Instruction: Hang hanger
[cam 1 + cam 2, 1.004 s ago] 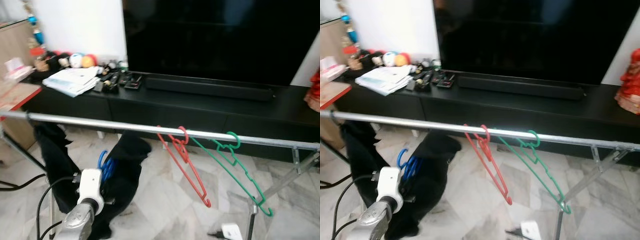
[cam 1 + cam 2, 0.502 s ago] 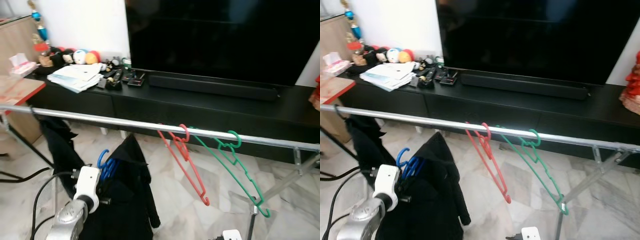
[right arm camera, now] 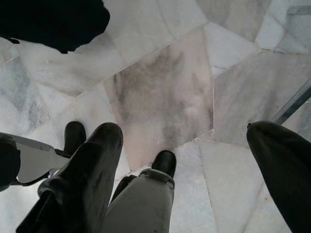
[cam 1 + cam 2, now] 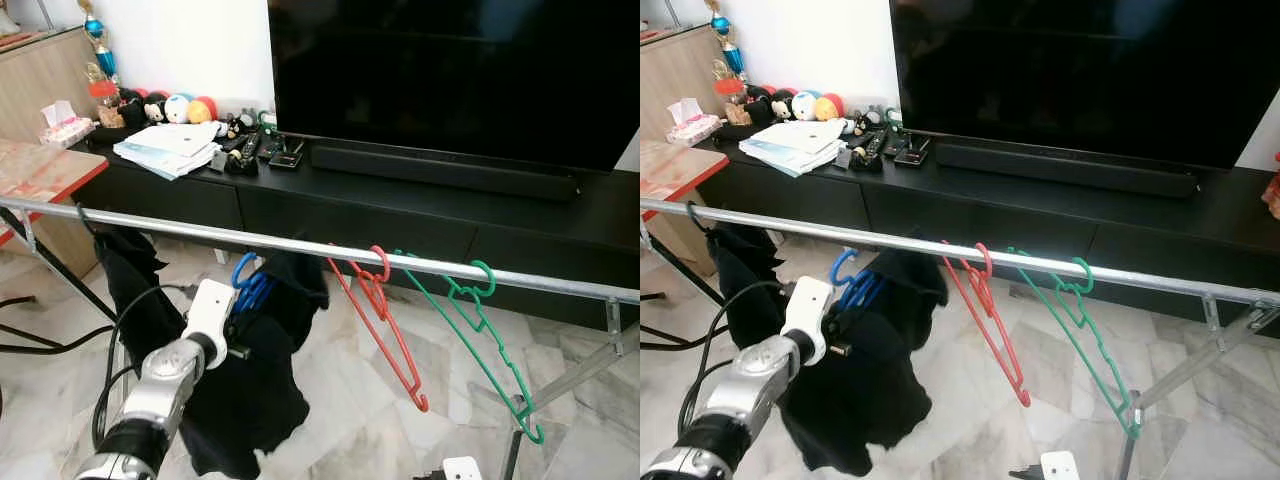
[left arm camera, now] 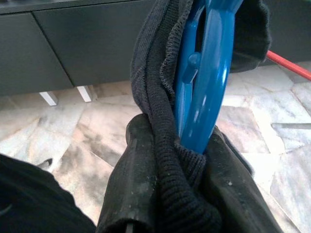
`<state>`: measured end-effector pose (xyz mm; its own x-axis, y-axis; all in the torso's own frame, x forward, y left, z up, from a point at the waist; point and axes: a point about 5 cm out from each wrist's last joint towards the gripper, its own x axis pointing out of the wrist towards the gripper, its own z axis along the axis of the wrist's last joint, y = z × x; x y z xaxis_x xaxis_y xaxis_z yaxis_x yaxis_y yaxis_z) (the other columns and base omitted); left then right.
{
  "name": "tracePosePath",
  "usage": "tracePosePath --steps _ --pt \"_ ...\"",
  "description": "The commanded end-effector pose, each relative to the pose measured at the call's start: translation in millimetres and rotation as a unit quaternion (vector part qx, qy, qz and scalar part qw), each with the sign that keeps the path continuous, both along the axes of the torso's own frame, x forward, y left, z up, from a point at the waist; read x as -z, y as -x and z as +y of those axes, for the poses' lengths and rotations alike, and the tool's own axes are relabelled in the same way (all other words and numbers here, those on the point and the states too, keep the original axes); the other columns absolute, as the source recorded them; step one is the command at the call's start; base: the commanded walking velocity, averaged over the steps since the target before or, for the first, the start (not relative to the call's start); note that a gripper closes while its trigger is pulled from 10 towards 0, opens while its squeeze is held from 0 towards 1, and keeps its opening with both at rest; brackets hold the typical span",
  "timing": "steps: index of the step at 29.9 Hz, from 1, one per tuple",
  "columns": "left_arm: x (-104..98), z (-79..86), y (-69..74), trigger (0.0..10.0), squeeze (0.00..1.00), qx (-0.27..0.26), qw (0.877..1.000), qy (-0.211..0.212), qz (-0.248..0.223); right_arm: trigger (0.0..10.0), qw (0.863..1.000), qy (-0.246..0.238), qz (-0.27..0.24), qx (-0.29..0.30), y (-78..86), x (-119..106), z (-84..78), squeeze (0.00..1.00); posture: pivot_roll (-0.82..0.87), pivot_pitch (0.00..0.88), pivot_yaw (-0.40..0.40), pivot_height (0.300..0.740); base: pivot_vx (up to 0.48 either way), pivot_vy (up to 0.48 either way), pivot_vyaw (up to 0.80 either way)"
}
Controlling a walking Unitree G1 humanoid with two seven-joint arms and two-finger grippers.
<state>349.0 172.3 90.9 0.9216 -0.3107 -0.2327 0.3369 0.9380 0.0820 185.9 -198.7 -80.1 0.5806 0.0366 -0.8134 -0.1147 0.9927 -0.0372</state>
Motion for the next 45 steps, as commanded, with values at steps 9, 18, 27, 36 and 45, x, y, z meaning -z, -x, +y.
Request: tracePosePath --steps 9,18,27,36,45 --pt "-17.7 -4.1 -20.8 10.0 0.00 -0.050 0.999 0.008 -0.013 10.0 1.000 -0.005 0.003 0.008 -0.1 0.8 3.4 0.00 -0.07 0.068 0.075 0.740 0.000 0.000 0.00" --pt "-15.2 -4.9 -23.5 10.0 0.00 -0.083 0.996 0.027 0.004 10.0 1.000 -0.004 0.004 0.007 -0.5 0.5 2.5 0.00 -0.07 0.070 0.071 0.740 0.000 0.000 0.00" --pt "-13.5 -10.0 -29.0 10.0 0.00 -0.093 0.994 0.008 0.049 10.0 1.000 -0.005 0.003 0.011 -1.2 0.3 3.0 0.00 -0.07 0.077 0.080 0.740 0.000 0.000 0.00" --pt "-9.3 -13.0 -29.6 10.0 0.00 -0.082 0.992 -0.027 0.092 10.0 1.000 -0.009 0.003 0.015 -1.4 0.3 3.7 0.00 -0.06 0.082 0.090 0.740 0.000 0.000 0.00" --pt "-8.0 -15.2 -28.7 10.0 0.00 -0.099 0.992 -0.008 0.077 10.0 1.000 -0.011 0.004 0.015 -0.4 1.0 5.0 0.00 -0.06 0.083 0.092 0.740 0.000 0.000 0.00"
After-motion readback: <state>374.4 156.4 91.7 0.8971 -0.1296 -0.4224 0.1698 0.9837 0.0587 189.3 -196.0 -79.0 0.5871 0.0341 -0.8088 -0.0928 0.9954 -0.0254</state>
